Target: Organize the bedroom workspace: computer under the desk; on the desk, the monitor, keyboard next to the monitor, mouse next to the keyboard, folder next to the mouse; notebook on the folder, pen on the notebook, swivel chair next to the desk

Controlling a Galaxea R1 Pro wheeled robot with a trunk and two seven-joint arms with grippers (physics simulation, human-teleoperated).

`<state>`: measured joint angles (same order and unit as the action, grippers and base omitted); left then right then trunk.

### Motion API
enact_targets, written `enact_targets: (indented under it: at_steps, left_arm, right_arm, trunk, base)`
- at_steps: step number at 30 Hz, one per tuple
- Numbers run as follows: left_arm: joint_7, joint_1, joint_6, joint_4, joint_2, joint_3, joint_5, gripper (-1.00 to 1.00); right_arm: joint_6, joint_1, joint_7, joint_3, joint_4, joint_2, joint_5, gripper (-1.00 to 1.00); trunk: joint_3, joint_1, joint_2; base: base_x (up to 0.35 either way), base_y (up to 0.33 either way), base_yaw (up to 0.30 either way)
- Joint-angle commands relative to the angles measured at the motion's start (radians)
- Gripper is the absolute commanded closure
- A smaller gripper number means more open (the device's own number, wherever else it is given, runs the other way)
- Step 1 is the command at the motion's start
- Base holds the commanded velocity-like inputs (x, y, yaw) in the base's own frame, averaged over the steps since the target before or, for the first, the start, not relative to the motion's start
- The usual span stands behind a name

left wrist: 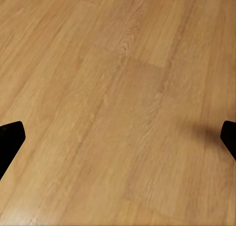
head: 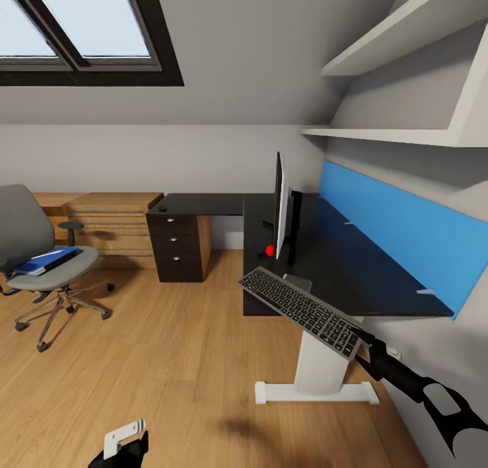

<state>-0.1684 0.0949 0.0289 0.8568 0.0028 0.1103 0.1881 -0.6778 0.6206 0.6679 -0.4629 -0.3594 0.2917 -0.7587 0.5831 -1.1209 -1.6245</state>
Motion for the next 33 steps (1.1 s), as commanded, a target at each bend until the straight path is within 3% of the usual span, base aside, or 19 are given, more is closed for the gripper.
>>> enact_targets:
  at_steps: [1, 33]
  left_arm:
    - [-0.004, 0.0, 0.003, 0.002, 0.0, -0.001, 0.009, -1.0]
    - [-0.005, 0.0, 0.001, 0.003, 0.002, -0.001, 0.008, -1.0]
  right_arm:
    - [-0.006, 0.001, 0.001, -0.005, 0.0, 0.0, -0.001, -1.0]
    - [-0.006, 0.001, 0.001, -0.003, 0.002, -0.003, -0.001, -1.0]
  trunk:
    - [0.001, 0.0, -0.001]
    - [0.001, 0.0, -0.001]
  base:
    - [0.0, 0.0, 0.0]
    - [0.0, 0.038, 0.0]
